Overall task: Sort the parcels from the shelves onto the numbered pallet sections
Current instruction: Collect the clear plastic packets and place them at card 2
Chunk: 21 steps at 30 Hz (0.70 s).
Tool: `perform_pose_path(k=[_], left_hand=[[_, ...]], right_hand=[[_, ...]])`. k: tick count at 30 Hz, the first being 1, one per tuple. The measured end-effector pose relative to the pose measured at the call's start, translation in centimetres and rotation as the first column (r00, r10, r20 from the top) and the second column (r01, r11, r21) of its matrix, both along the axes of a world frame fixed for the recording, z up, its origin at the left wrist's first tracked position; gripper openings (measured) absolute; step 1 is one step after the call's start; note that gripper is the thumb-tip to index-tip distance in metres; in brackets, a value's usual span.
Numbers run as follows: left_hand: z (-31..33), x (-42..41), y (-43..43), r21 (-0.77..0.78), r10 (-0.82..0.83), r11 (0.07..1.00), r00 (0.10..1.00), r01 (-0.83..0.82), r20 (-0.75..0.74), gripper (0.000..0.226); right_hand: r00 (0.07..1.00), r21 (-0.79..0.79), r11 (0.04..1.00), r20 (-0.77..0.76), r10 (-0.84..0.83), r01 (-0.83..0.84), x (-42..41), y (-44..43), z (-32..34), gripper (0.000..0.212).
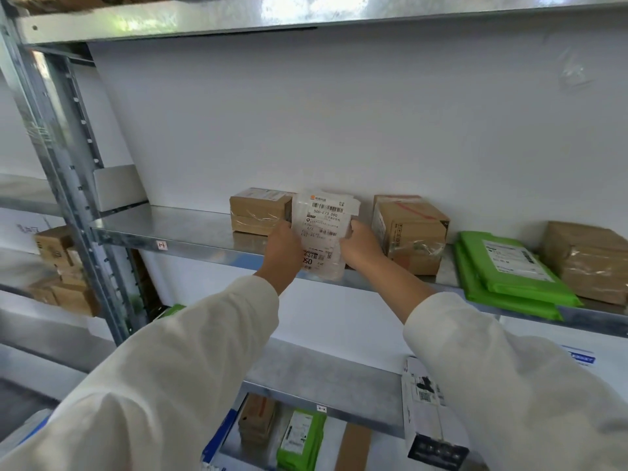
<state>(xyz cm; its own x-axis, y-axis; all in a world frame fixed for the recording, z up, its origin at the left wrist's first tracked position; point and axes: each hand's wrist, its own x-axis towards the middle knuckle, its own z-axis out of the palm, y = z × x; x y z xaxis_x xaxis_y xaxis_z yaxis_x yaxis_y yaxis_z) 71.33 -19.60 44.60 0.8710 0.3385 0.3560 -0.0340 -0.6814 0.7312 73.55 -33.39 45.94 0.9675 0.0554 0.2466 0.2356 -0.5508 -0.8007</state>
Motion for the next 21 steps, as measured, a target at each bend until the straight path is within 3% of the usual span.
perform_pose_path(k=[6,12,16,21], left_hand=[[-0.7,-3.2,0.7,-0.099,-0.084,0.989,0.977,0.105,0.196,0.015],[-2.4,-6.8,2.4,-0.195,0.012,0.98,0.972,0.035,0.234,0.025],[-5.4,-8.7,3.5,-0.308,0.154,0.948,0.963,-0.081,0.221,0.026],[-8.0,-12.0,5.4,-0.323,0.171,0.941,0.963,-0.096,0.211,0.028]], right_hand=[[0.989,-0.136,0.99,0.146,-0.007,0.027,-2.2,-0.1,0.1,0.022],[0.969,-0.039,0.995,0.227,0.099,-0.093,-4.6,1.3,-1.9,0.011],[0.943,-0.038,0.974,0.244,0.226,-0.223,-6.6,3.1,-4.1,0.032],[0.935,-0.055,0.948,0.154,0.318,-0.313,-8.4,5.2,-6.1,0.046]])
